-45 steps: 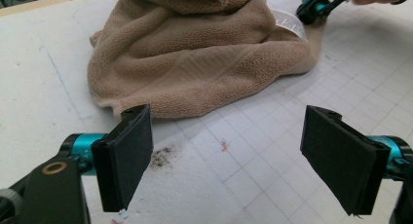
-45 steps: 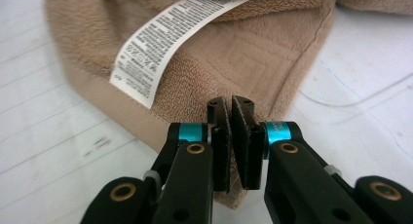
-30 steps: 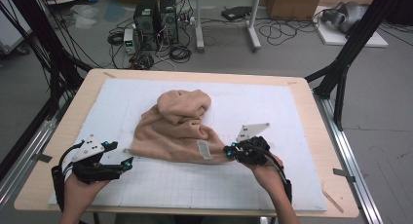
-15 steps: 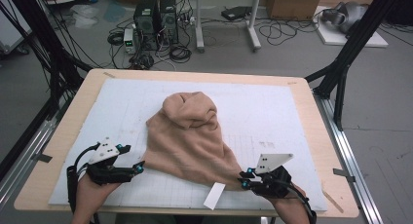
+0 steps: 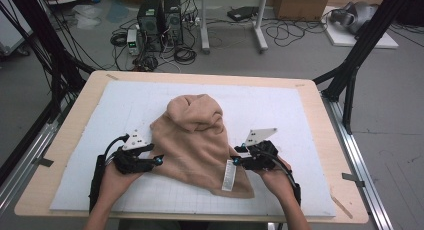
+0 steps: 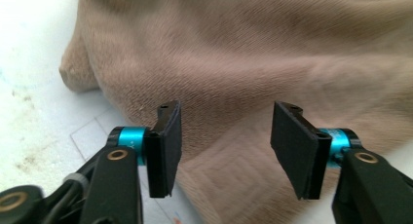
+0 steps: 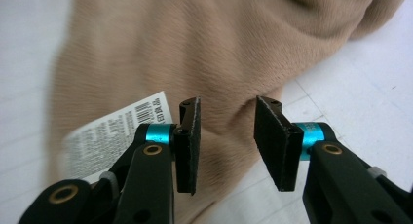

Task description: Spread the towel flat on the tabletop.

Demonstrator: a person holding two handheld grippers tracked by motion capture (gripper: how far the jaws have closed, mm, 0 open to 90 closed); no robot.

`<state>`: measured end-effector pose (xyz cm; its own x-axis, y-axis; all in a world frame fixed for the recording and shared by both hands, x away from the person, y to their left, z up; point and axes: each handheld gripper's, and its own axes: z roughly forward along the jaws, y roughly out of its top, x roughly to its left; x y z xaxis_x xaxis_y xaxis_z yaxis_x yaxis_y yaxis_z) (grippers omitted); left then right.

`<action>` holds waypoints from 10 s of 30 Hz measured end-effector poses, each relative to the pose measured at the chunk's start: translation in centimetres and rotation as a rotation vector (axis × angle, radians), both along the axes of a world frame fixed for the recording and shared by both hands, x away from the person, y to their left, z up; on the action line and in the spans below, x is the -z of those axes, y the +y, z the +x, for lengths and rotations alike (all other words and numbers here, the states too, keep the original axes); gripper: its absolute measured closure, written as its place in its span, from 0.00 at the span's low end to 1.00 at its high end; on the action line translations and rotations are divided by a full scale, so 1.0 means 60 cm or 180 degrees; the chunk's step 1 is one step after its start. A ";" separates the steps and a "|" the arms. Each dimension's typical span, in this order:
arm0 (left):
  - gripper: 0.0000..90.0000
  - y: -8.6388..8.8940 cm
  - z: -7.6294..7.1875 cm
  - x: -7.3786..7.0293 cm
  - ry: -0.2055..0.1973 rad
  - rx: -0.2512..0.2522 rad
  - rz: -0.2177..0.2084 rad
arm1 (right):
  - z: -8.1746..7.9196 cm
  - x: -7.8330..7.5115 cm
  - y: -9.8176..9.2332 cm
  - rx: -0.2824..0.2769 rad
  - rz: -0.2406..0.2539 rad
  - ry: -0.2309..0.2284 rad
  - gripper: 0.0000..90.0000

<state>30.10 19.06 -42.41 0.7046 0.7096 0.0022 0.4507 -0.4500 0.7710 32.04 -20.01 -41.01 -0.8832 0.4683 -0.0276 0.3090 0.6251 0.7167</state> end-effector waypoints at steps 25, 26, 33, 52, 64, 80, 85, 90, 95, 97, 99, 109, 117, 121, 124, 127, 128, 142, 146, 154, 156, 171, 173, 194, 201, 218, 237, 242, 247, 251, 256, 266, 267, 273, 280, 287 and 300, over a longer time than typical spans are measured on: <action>0.97 -0.013 0.001 0.018 0.0084 0.0205 0.0358 | 0.022 0.040 -0.005 0.0058 0.0014 0.0351 0.93; 0.97 -0.010 -0.002 0.016 0.0070 0.0204 0.0366 | 0.019 0.038 -0.008 0.0066 0.0018 0.0354 0.93; 0.97 0.010 -0.048 -0.020 -0.0218 0.0200 0.0290 | -0.013 0.013 -0.039 0.0108 0.0141 0.0214 0.93; 0.94 0.026 -0.221 -0.100 -0.0486 0.0496 -0.0040 | -0.162 -0.061 -0.047 -0.0279 0.0227 -0.0053 0.86; 0.67 -0.007 -0.111 -0.059 -0.0525 0.0512 -0.0016 | -0.075 -0.026 -0.023 -0.0116 0.0189 -0.0021 0.73; 0.81 -0.044 -0.014 0.018 0.0140 0.0743 0.0386 | -0.014 0.046 0.005 0.0003 -0.0076 0.0196 0.77; 0.95 -0.051 -0.019 0.016 0.0096 0.0743 0.0458 | -0.004 0.042 0.008 0.0000 -0.0125 0.0221 0.93; 0.96 -0.037 -0.045 -0.006 -0.0134 0.0672 0.0312 | -0.012 0.019 -0.003 -0.0025 -0.0067 0.0162 0.94; 0.96 -0.005 -0.073 -0.052 -0.0366 0.0550 0.0082 | -0.039 -0.054 -0.031 -0.0003 0.0113 -0.0129 0.94; 0.96 0.002 -0.085 -0.074 -0.0468 0.0537 0.0014 | -0.043 -0.066 -0.033 -0.0007 0.0117 -0.0171 0.94; 0.96 0.007 -0.093 -0.091 -0.0564 0.0525 0.0013 | -0.051 -0.088 -0.034 -0.0010 0.0104 -0.0271 0.94; 0.95 -0.018 -0.002 -0.040 -0.0370 0.0183 0.0242 | 0.030 -0.031 -0.028 0.0358 -0.0062 -0.0119 0.93; 0.70 -0.010 0.003 -0.039 -0.0325 0.0201 0.0177 | 0.029 -0.043 -0.034 0.0306 0.0150 -0.0175 0.80; 0.64 0.012 -0.024 -0.044 -0.0407 0.0218 0.0214 | -0.011 -0.056 -0.041 0.0212 0.0201 -0.0241 0.72; 0.62 0.031 -0.042 -0.040 -0.0396 0.0203 0.0178 | -0.046 -0.060 -0.045 0.0096 0.0291 -0.0274 0.69; 0.62 0.040 -0.058 -0.031 -0.0369 0.0242 0.0165 | -0.071 -0.053 -0.037 -0.0064 0.0279 -0.0257 0.68; 0.62 0.041 -0.061 -0.027 -0.0341 0.0243 0.0172 | -0.077 -0.048 -0.034 -0.0124 0.0224 -0.0253 0.68; 0.76 0.027 -0.057 0.030 -0.0031 0.0360 0.0200 | -0.062 0.046 -0.015 -0.0077 0.0045 0.0188 0.83; 0.89 0.019 -0.069 0.030 -0.0170 0.0403 0.0283 | -0.065 0.043 -0.016 -0.0141 0.0017 0.0234 0.93; 0.94 0.027 -0.112 -0.011 -0.0313 0.0449 0.0160 | -0.117 0.012 -0.033 -0.0222 0.0161 0.0216 0.94; 0.94 0.028 -0.129 -0.024 -0.0358 0.0483 0.0197 | -0.141 -0.005 -0.035 -0.0287 0.0190 0.0153 0.94; 0.64 0.038 -0.141 -0.083 -0.0516 0.0569 0.0135 | -0.169 -0.087 -0.043 -0.0368 0.0372 -0.0206 0.71; 0.65 0.033 -0.111 -0.061 -0.0450 0.0526 0.0093 | -0.141 -0.071 -0.040 -0.0272 0.0291 -0.0201 0.69; 0.92 0.014 -0.067 -0.005 -0.0115 0.0525 0.0220 | -0.030 0.030 -0.030 -0.0061 0.0131 0.0172 0.98; 0.93 0.055 -0.154 -0.024 -0.0246 0.0477 0.0177 | -0.098 0.005 -0.044 -0.0236 0.0042 0.0095 0.99; 0.66 0.008 -0.014 -0.016 -0.0088 0.0474 0.0191 | 0.017 0.016 0.018 -0.0166 -0.0030 0.0044 0.69; 0.96 0.000 -0.018 -0.015 -0.0138 0.0472 0.0218 | 0.010 0.016 0.006 -0.0117 0.0001 0.0161 0.95; 0.96 0.035 -0.063 -0.049 -0.0362 0.0373 0.0113 | -0.030 -0.019 -0.028 -0.0130 0.0040 0.0027 0.95; 0.96 0.052 -0.117 -0.057 -0.0447 0.0351 0.0040 | -0.087 -0.043 -0.038 -0.0222 0.0025 -0.0068 0.95; 0.96 0.067 -0.174 -0.051 -0.0417 0.0388 0.0066 | -0.133 -0.047 -0.036 -0.0352 0.0016 -0.0043 0.95; 0.96 0.084 -0.234 -0.040 -0.0276 0.0474 0.0123 | -0.173 -0.041 -0.015 -0.0632 -0.0068 0.0073 0.92; 0.68 0.035 -0.139 -0.076 -0.0422 0.0573 0.0049 | -0.088 -0.063 -0.004 -0.0352 0.0159 -0.0183 0.68; 0.66 0.021 -0.116 -0.073 -0.0401 0.0603 0.0016 | -0.073 -0.056 0.000 -0.0320 0.0189 -0.0146 0.67; 0.61 -0.036 -0.028 -0.041 -0.0201 0.0654 0.0076 | 0.005 -0.004 0.032 -0.0192 0.0092 0.0050 0.58; 0.63 -0.077 0.011 0.008 0.0154 0.0757 0.0560 | 0.036 0.036 0.056 -0.0205 0.0002 0.0277 0.62; 0.93 -0.076 0.004 0.006 0.0116 0.0817 0.0577 | 0.035 0.041 0.058 -0.0362 0.0139 0.0429 0.93; 0.95 -0.016 -0.073 -0.064 -0.0404 0.0483 -0.0010 | -0.040 -0.073 -0.036 -0.0078 0.0250 -0.0017 0.93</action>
<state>25.71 18.09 -38.57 0.7977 0.5954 0.0958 0.2770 -0.5028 0.8188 29.63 -22.14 -36.61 -0.8943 0.4474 0.0037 0.2904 0.5741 0.7655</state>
